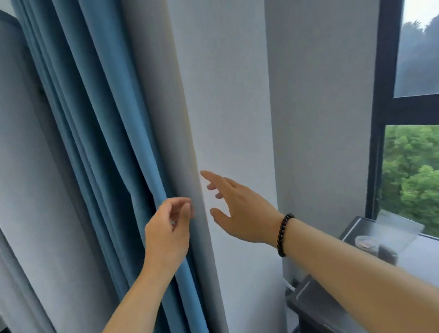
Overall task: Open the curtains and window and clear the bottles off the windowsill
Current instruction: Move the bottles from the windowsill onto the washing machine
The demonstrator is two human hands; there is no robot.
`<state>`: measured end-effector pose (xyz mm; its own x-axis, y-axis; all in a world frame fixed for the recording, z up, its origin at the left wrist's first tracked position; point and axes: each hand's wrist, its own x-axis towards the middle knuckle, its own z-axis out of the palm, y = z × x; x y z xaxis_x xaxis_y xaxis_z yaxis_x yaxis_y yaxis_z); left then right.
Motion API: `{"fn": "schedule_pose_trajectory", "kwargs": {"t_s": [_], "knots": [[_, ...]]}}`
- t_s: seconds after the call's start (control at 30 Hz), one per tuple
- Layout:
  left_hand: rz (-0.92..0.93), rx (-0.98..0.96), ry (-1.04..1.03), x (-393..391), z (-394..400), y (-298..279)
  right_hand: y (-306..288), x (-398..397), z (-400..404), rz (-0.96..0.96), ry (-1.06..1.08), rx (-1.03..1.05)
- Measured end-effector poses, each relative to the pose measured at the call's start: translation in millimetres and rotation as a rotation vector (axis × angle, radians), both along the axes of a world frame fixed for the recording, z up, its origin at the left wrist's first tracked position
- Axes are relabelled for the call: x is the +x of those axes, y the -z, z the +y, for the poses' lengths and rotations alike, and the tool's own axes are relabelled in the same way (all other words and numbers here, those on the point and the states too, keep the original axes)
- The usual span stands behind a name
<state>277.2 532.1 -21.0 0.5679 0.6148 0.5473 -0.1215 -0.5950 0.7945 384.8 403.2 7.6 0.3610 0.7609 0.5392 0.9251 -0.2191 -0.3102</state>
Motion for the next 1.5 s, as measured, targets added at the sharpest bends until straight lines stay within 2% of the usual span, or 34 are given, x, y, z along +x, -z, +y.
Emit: {"fn": "schedule_pose_trajectory", "kwargs": {"t_s": [0.1,0.27,0.43,0.63,0.77,0.93,1.1,1.3,1.5], "knots": [[0.047,-0.041,0.151,-6.5,-29.0,2.0,10.8,-17.1,-37.0,0.026,0.074,0.009],[0.171,0.023,0.366,-25.2,-65.0,12.7,26.6,-51.2,-96.5,0.082,0.236,0.014],[0.198,0.041,0.530,-50.3,-99.7,23.0,43.5,-101.9,-172.8,0.093,0.445,-0.014],[0.209,0.121,0.744,-59.8,-170.6,40.1,67.9,-166.8,-266.5,0.213,0.686,-0.014],[0.203,0.097,0.912,-63.8,-234.5,47.6,70.1,-208.8,-333.7,0.176,0.830,-0.025],[0.198,0.068,1.124,-74.9,-312.3,49.0,65.3,-252.4,-405.1,0.088,0.972,0.094],[0.201,0.054,1.282,-83.1,-397.4,48.6,59.0,-286.9,-477.7,0.082,1.083,0.127],[0.210,0.057,1.421,-111.3,-536.5,57.3,64.2,-324.9,-589.5,0.136,1.217,0.231],[0.242,0.026,1.508,-135.9,-670.3,68.8,65.2,-362.6,-710.2,0.134,1.298,0.236]]}}
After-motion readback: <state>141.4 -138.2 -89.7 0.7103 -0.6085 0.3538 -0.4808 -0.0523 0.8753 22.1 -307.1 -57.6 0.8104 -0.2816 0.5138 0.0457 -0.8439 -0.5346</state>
